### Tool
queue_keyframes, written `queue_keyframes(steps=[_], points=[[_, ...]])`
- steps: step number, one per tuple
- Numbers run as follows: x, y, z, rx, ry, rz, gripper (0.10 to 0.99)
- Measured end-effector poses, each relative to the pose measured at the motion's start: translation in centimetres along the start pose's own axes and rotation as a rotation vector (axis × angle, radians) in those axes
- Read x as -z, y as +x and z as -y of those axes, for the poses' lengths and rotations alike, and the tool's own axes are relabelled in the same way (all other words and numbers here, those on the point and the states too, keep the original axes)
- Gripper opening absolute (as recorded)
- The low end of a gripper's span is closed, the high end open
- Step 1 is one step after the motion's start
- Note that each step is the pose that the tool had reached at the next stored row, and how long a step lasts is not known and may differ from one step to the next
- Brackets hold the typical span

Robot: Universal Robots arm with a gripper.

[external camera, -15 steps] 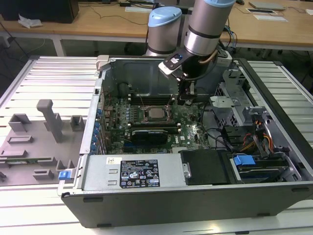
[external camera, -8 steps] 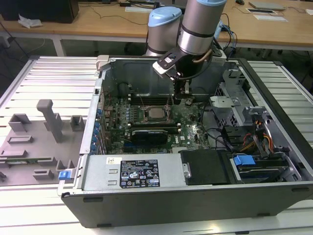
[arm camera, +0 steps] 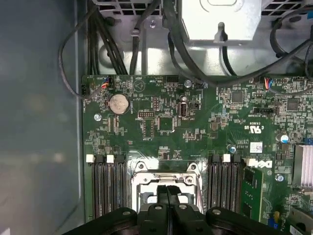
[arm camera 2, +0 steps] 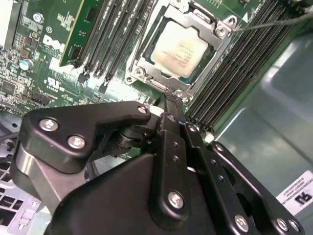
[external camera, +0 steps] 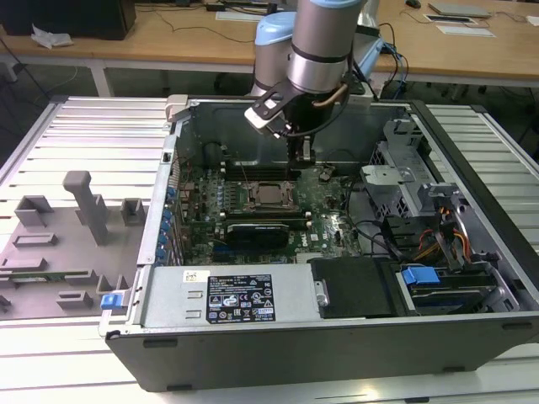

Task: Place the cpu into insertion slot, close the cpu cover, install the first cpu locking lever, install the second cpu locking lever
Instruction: 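Close the cpu cover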

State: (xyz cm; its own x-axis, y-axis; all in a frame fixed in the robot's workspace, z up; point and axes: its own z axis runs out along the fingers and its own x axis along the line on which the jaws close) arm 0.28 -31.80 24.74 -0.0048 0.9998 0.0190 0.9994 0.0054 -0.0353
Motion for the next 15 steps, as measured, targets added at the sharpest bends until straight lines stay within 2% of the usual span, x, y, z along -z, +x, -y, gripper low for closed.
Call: queue_keyframes(steps=[1, 2, 3, 5, 9, 15], points=[[-0.07, 0.00, 0.49, 0.000, -0.017, -0.0001, 0.106], [-0.17, 0.00, 0.98, 0.000, -0.026, 0.0003, 0.106], [-0.31, 0.00, 1.47, 0.000, -0.029, 0.0007, 0.106], [-0.58, 0.00, 2.31, 0.000, -0.029, 0.0012, 0.106], [-1.16, -0.04, 3.40, 0.000, -0.031, 0.0011, 0.106], [-1.35, -0.04, 3.67, 0.003, -0.031, 0.0012, 0.106]])
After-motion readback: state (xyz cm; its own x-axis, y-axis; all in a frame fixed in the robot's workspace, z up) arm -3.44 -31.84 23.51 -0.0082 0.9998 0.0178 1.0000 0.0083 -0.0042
